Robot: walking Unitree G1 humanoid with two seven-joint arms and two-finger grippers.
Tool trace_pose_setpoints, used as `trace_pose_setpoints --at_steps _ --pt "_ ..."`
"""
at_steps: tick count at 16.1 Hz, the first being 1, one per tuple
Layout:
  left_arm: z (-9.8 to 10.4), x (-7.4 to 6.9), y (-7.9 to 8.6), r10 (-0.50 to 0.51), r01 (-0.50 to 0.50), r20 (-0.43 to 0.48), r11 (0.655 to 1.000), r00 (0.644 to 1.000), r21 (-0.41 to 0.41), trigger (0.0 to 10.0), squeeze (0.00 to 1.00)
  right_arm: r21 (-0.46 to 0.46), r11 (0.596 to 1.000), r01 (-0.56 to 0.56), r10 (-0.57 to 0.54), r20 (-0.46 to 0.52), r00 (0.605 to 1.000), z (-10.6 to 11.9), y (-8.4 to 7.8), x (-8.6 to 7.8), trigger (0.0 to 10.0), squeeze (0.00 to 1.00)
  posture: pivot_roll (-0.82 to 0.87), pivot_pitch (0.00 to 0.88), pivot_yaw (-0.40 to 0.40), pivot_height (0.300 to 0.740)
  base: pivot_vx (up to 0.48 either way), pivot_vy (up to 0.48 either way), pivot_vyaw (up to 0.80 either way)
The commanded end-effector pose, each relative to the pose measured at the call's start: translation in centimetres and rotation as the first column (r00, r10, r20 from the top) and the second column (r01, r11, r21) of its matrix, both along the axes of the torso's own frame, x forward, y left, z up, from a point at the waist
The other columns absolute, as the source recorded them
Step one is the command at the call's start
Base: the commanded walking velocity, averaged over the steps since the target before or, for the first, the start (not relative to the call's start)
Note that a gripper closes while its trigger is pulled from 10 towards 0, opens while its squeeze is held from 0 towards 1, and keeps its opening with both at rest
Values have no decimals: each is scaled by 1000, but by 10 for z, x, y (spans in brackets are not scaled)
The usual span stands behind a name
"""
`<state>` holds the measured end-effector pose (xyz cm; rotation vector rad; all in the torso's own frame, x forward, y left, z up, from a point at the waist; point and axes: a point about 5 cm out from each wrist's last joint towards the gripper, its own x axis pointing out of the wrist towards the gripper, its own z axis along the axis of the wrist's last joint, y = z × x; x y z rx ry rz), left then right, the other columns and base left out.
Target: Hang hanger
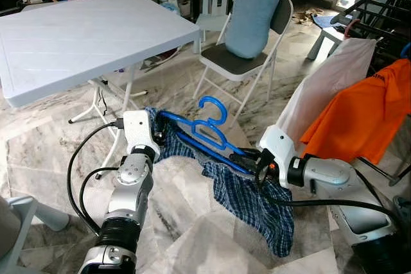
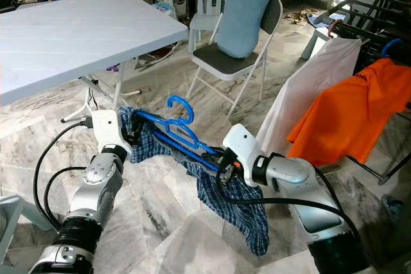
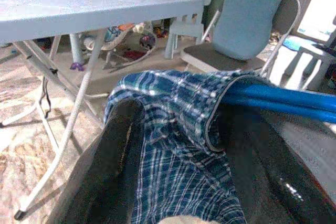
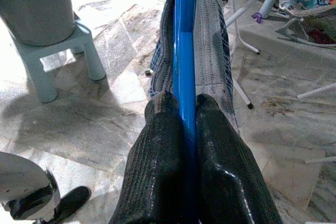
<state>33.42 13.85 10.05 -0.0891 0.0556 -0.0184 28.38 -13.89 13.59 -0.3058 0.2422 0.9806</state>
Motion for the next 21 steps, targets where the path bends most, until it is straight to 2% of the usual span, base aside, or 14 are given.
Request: trace_pose_setpoints --at_steps 1,10,12,15,19,21 --pt "-2 1 7 31 -31 -25 999 999 6 0 0 1 1000 -24 24 28 999 8 1 0 10000 0 -238 0 -3 740 0 0 0" --pt "0 1 17 90 -90 -19 996 996 1 0 0 -55 998 12 -10 51 999 7 -15 7 10000 0 -236 0 -2 740 0 0 0" --pt "3 4 25 112 -112 -9 994 994 3 0 0 -115 993 0 4 39 999 3 -29 4 10000 0 -234 0 -3 740 0 0 0" --pt "7 7 36 139 -139 -4 990 990 15 0 0 -203 977 -73 69 -24 997 -1 -55 -9 10000 0 -239 0 -3 740 0 0 0" --pt "8 9 43 157 -157 -10 987 987 16 0 0 -236 964 -125 111 -73 991 1 -72 -18 10000 0 -245 0 3 740 0 0 0" --pt "3 8 41 144 -144 -30 989 989 20 0 0 -194 974 -121 112 -57 992 12 -78 -17 10000 0 -247 0 4 740 0 0 0"
